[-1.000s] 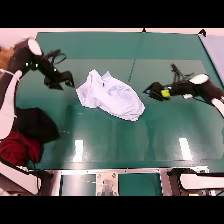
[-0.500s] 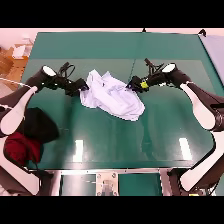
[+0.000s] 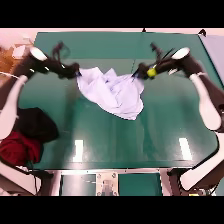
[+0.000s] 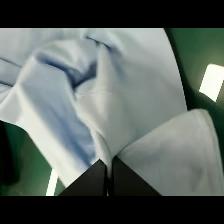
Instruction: Fold the shirts.
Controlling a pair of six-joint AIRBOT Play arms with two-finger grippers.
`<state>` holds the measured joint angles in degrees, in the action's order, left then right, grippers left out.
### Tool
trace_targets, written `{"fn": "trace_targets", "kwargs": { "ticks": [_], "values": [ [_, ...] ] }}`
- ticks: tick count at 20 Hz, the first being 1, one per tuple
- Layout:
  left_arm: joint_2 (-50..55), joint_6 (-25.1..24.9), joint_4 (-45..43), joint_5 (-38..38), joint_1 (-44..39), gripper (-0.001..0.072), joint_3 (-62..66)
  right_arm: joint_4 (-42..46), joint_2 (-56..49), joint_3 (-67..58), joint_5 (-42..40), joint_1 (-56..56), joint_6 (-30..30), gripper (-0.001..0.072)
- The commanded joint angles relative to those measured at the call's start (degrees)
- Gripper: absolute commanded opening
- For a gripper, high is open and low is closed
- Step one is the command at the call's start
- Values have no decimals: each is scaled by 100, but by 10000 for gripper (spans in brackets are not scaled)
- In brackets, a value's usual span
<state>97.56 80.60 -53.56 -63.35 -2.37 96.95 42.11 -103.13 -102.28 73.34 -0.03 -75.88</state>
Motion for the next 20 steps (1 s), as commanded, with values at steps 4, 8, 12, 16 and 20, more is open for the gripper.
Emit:
{"fn": "trace_targets", "kwargs": {
  "ticks": [4,8,12,16,20],
  "values": [
    [-2159,343,-807,-820,260,22,1204,-7,2496,-813,280,-857,313,20],
    [-3526,361,-892,-649,260,22,1635,256,4190,-813,2,-1351,461,20],
    [-4179,743,-1303,-776,260,23,1738,857,5042,-807,-127,-1449,457,21],
    [-3901,767,-1506,-1429,260,23,1353,782,5104,-254,227,-1438,452,22],
    [-3263,739,-1060,-1322,260,24,-66,673,5056,1989,-297,-1425,463,22]
  ]
}}
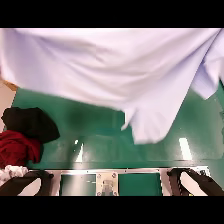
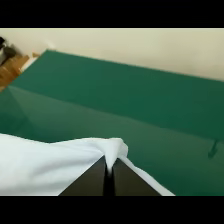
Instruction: Fold the shirts.
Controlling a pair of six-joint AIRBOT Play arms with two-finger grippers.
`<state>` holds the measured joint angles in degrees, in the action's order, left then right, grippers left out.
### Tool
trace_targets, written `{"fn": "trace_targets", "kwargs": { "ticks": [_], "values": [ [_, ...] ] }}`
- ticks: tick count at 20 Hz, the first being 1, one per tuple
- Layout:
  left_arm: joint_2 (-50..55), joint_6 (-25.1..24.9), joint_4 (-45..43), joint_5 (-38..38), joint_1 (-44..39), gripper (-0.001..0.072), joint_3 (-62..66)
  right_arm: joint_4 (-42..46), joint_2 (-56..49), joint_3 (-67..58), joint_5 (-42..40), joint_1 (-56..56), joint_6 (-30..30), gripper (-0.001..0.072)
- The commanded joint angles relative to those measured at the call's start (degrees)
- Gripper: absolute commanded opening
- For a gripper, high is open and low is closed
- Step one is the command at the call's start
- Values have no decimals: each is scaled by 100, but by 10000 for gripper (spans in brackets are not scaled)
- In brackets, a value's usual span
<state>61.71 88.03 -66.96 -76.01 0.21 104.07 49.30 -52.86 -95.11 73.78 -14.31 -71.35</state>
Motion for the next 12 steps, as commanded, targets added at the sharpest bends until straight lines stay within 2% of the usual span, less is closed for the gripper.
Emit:
{"fn": "trace_targets", "kwargs": {
  "ticks": [1,4,6,10,11,12],
  "values": [
    [562,-57,527,98,-13,24,-1266,-48,-66,2006,-756,72,74,22],
    [1473,-789,1349,1073,-144,24,-2693,-87,-706,3742,-2295,411,225,22],
    [2232,-1180,1670,1906,-308,24,-3239,-105,-1523,4120,-3032,610,221,23],
    [3501,-1676,2693,3029,-343,24,-3119,-485,-2850,3661,-3211,586,219,36],
    [3595,-1711,2732,3250,-343,25,-3018,-479,-2949,3512,-3182,546,216,166],
    [3602,-1845,2695,3351,-337,71,-2922,-450,-2938,3377,-3117,463,216,330]
  ]
}}
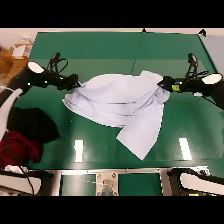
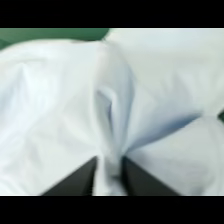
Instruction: Fold the shirts.
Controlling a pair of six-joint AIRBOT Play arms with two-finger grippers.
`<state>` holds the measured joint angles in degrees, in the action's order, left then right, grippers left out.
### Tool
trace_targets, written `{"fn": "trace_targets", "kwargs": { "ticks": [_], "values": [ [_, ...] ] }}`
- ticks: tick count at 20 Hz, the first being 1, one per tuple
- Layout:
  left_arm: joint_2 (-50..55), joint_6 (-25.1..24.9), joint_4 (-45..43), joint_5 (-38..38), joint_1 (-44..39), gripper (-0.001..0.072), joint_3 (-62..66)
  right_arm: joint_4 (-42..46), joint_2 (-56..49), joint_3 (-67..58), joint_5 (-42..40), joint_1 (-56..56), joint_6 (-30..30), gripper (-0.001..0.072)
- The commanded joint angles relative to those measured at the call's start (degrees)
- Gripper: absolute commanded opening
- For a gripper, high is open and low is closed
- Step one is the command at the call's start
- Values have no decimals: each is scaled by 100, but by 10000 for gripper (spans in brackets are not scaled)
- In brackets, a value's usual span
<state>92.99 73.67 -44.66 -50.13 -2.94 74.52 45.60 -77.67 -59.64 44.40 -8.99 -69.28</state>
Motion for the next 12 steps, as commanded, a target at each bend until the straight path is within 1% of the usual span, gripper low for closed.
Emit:
{"fn": "trace_targets", "kwargs": {
  "ticks": [1,2,3,5,7,8,9,10,11,12],
  "values": [
    [474,-557,431,660,24,433,212,-79,-409,-343,46,-223,4,365],
    [468,-560,417,426,144,715,433,-26,-343,-540,516,-470,-129,365],
    [459,-560,415,90,306,704,671,81,-236,-680,999,-743,-286,365],
    [459,-560,415,-728,730,704,1150,372,94,-623,1980,-1351,-472,359],
    [459,-562,415,-1438,1176,704,1462,896,621,-33,2629,-1895,-697,356],
    [459,-562,420,-1716,1390,705,1523,1113,955,452,2745,-2155,-850,358],
    [459,-566,415,-1915,1565,704,1534,1145,1250,940,2730,-2354,-887,378],
    [459,-623,407,-2083,1727,704,1534,1088,1497,1416,2581,-2457,-986,417],
    [459,-686,389,-2223,1821,704,1534,988,1648,1884,2522,-2470,-984,434],
    [459,-688,315,-2367,1906,704,1534,848,1657,2293,2479,-2398,-984,434]
  ]
}}
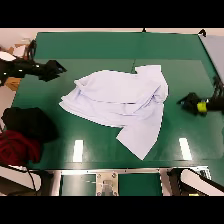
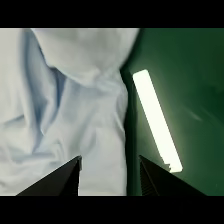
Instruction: Fold the shirts.
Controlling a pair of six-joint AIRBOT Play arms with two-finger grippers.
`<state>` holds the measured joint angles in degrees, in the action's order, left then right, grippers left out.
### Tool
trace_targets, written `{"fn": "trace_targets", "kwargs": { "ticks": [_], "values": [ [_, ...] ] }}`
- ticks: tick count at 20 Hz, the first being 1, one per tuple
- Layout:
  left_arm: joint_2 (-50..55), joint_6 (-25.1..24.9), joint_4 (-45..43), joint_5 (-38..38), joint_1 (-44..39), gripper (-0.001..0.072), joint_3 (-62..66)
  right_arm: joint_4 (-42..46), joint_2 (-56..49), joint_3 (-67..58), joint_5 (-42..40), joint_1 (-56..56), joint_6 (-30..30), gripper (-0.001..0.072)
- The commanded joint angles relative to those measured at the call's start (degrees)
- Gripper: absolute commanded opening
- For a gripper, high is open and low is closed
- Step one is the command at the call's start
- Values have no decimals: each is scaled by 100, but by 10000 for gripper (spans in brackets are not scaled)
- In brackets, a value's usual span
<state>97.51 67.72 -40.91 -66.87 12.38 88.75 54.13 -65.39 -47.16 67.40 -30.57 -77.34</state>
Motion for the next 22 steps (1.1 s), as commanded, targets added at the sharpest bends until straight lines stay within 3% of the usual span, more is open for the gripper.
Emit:
{"fn": "trace_targets", "kwargs": {
  "ticks": [1,5,7,9,11,12,16,22],
  "values": [
    [7,-96,-181,-824,446,704,111,-125,378,1384,17,-118,-153,434],
    [7,-92,-1001,-1165,474,704,111,-811,9,1991,-645,546,118,430],
    [7,-72,-1217,-1272,474,704,107,-1123,-223,1971,-907,841,155,384],
    [7,-72,-1316,-1364,474,704,107,-1434,-396,1926,-1281,1032,310,280],
    [7,-70,-1316,-1373,474,704,107,-1440,-428,1818,-1460,997,452,53],
    [7,-72,-1318,-1377,474,704,107,-1298,-426,1659,-1419,870,496,23],
    [9,-70,-1335,-1766,474,704,52,-55,-420,723,-935,-332,-129,21],
    [9,-85,-1270,-1923,52,704,-1694,-61,-525,632,-739,-765,114,22]
  ]
}}
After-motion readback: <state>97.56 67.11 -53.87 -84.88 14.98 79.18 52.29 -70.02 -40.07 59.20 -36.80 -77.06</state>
